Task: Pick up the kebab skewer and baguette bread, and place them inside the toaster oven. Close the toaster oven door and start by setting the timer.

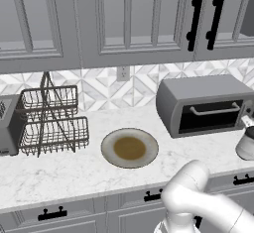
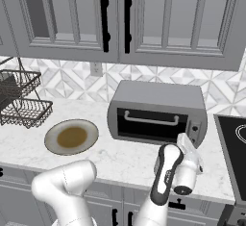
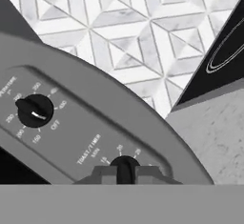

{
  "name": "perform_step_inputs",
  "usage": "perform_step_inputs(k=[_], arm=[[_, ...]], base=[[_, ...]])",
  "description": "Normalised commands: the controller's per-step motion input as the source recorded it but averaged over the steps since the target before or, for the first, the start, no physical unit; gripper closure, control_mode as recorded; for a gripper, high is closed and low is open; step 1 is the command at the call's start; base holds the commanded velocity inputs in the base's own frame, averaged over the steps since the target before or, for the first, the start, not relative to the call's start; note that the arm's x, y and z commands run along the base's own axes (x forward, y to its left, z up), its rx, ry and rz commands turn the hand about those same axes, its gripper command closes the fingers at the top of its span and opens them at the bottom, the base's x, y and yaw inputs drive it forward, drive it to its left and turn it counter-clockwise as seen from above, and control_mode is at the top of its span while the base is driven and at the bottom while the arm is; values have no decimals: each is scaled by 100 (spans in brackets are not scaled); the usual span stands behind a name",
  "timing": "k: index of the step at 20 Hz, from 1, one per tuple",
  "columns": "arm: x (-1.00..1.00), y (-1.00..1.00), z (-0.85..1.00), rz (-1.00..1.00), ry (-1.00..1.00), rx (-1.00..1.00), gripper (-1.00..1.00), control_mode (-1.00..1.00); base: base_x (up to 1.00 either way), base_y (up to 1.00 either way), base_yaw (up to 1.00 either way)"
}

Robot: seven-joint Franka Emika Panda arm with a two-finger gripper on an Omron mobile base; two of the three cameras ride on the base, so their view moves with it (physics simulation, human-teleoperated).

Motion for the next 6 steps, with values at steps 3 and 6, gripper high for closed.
perform_step_inputs(k=[3, 6], arm=[[4, 0, 1, 8, -10, 41, 100, -100], [11, 0, 5, 7, -4, 42, 100, -100]], base=[[0, 0, 0], [0, 0, 0]])
